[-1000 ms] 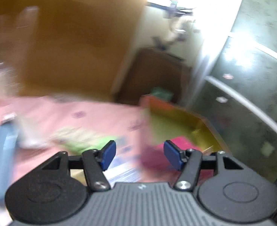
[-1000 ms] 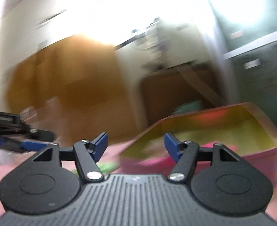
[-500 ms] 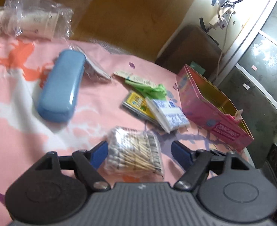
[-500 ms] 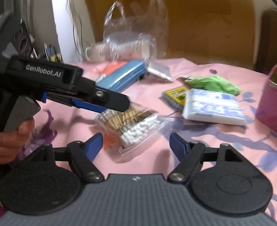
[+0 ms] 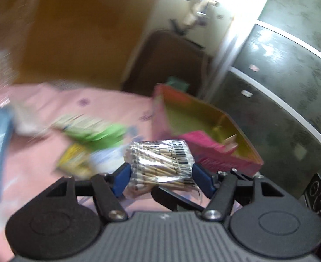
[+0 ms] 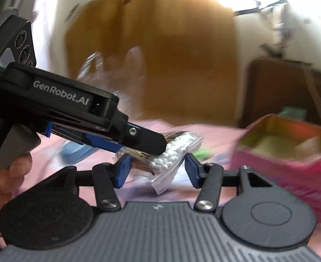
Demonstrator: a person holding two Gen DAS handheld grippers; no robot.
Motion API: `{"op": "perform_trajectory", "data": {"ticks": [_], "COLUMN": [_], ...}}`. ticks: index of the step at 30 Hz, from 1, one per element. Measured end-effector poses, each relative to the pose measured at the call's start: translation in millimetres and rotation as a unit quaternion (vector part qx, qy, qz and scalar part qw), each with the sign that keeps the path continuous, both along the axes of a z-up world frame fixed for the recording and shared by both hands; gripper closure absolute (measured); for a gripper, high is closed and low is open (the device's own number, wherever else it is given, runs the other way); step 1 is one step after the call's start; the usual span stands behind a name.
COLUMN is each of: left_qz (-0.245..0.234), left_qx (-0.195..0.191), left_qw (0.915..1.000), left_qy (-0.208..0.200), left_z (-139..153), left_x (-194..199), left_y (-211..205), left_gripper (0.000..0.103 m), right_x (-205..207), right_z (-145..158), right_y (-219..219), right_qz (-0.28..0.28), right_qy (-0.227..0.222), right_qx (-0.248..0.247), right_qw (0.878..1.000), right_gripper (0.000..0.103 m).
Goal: Organize soft objects
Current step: 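Lower the cotton swab bag into the tin and release it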
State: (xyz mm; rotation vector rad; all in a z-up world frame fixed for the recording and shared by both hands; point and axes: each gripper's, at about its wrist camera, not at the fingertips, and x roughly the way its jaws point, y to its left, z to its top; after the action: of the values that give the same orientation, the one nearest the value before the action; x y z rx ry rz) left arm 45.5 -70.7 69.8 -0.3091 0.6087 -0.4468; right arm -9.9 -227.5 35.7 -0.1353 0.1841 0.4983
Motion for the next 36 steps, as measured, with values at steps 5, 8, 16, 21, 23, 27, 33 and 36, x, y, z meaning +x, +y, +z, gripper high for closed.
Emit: {"op": "perform_trajectory", "data": {"ticks": [5, 8, 16, 21, 23, 27, 33, 36], "left_qz": [-0.047, -0.064, -0.089, -0.089, -0.083, -0.058, -0.02, 0.007], "left_qx": [0.027, 0.035, 0.051, 0.067, 0.081, 0.096, 0.085, 0.08], "left_qw": [0.9983, 0.9972, 0.9947, 0.9935, 0.9931, 0.9937, 0.9953, 0.9954], "left_qy": [-0.02, -0.014, 0.007, 0.022, 0.019, -0.004, -0.042, -0.053], "left_z": [17.2, 17.5, 7.0, -5.3, -7.5, -1.7, 15.0, 16.9], "left_x": [43.5, 63.5, 109.8, 131.9, 136.7, 133.4, 101.7, 76.8], "left_y": [-76.7, -110.0, -163.5, -187.8, -196.9, -200.6, -156.8, -111.4], "left_gripper": [0.04, 0.04, 0.038, 0.03, 0.027, 0.025, 0.025, 0.023], "right_x": [23.1, 35.3, 71.2, 93.0, 99.0, 91.1, 57.2, 51.7], "right_z": [17.9, 18.7, 16.7, 14.0, 13.8, 12.5, 14.7, 22.3], "right_y": [-62.8, -88.6, -130.7, -152.5, -157.5, -166.6, -145.8, -129.0], "right_qz": [-0.07, -0.096, -0.141, -0.169, -0.213, -0.257, -0.241, -0.209], "right_qy": [-0.003, -0.001, 0.033, 0.073, 0.07, 0.044, -0.011, -0.03], "right_qx": [0.047, 0.056, 0.093, 0.108, 0.099, 0.109, 0.126, 0.128], "right_qw": [0.996, 0.994, 0.985, 0.977, 0.969, 0.959, 0.962, 0.969], "right_gripper": [0.046, 0.046, 0.045, 0.043, 0.041, 0.03, 0.03, 0.03]}}
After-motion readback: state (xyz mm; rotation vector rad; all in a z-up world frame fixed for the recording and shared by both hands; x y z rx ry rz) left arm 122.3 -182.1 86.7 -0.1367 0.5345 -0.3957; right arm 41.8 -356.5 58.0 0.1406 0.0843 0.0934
